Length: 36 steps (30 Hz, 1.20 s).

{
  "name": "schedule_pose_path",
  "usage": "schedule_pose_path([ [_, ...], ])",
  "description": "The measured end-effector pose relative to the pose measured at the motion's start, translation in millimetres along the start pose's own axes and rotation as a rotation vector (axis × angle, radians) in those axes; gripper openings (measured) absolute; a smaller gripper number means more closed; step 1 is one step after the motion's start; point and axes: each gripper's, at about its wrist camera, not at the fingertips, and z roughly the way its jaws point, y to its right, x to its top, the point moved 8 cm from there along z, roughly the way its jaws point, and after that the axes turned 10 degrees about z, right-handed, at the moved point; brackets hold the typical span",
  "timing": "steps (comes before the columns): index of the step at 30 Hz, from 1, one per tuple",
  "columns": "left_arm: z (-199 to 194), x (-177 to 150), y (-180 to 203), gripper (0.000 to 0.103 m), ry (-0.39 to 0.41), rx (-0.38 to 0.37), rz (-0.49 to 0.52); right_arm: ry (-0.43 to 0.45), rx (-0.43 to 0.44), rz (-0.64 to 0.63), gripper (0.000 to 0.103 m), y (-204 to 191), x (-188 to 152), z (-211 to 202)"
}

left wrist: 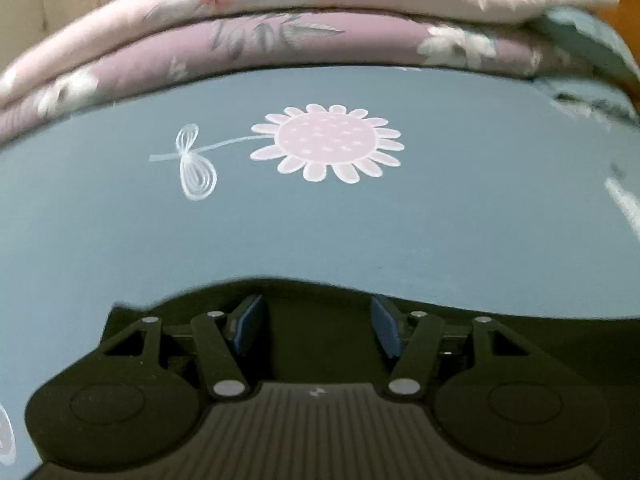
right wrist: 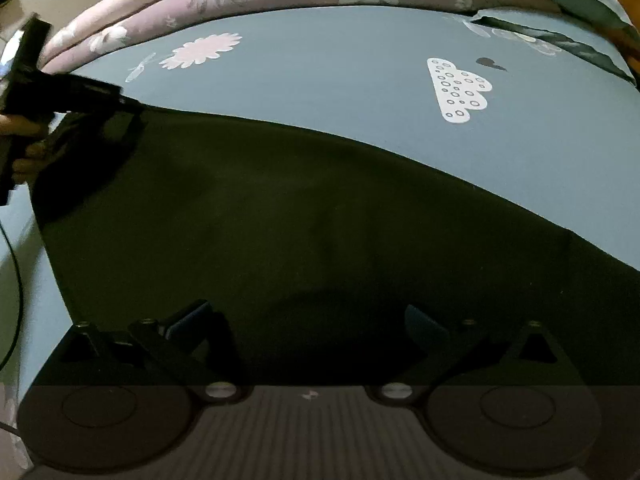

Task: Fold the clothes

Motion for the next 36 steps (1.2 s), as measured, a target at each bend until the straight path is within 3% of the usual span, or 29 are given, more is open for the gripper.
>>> schedule_pose_path([
  [3,-27.9,-19.2,18.5,0.062,0.021,-0.045,0.045,-0.006,-0.053,-0.06,0.103,-6.4,-2.0,4.2],
  [5,-39.1,-38.4,19.1,0.062,0.018,-0.035,0.053,-0.016,-0.059,-0.043,0.103,-6.4,0.6,2.5],
  [7,-44.0,-57.8,10.1,0.062,0.009,-0.01,0.05,-0.011,-0.047,-0.006,0.103,-4.8,4.5,-2.0],
  [10,-39.5,-86.8,-21.7,0.061,-0.047,0.071,-0.002,0.066,-0.038,0.054,0.103,2.8,12.0,-11.7],
  [11,-41.1,-91.0,-32.8,0.061,-0.025,0.071,-0.031,0.084,-0.053,0.053,0.103,5.5,14.0,-11.1],
  [15,-39.7,-89.6,-64.0,0.061,-0.036,0.124,-0.076,0.097,-0.122,0.046,0.103,20.3,25.5,9.9],
  [20,-39.9,-80.9,-57.6,0.06,-0.077,0.155,-0.027,0.091,-0.12,0.07,0.103,24.1,57.1,26.2],
  [23,-58.0,-75.2,-35.2,0.06,-0.038,0.071,-0.057,0.102,-0.105,0.106,0.103,24.5,64.0,9.6],
  [27,-79.2,-75.1,24.4,0.062,0.01,-0.068,0.03,0.087,-0.107,0.139,0.103,26.0,34.5,-22.0],
  [30,-84.1,-85.0,62.3,0.063,0.031,-0.123,0.131,0.028,-0.104,0.157,0.103,22.8,-6.6,-33.4],
  [33,-81.8,-103.5,78.0,0.063,0.016,-0.118,0.191,-0.017,-0.107,0.14,0.103,12.9,-42.2,-33.4],
  [36,-79.0,-124.7,71.1,0.064,-0.052,-0.066,0.185,-0.009,-0.136,0.086,0.103,-2.1,-58.8,-34.6],
])
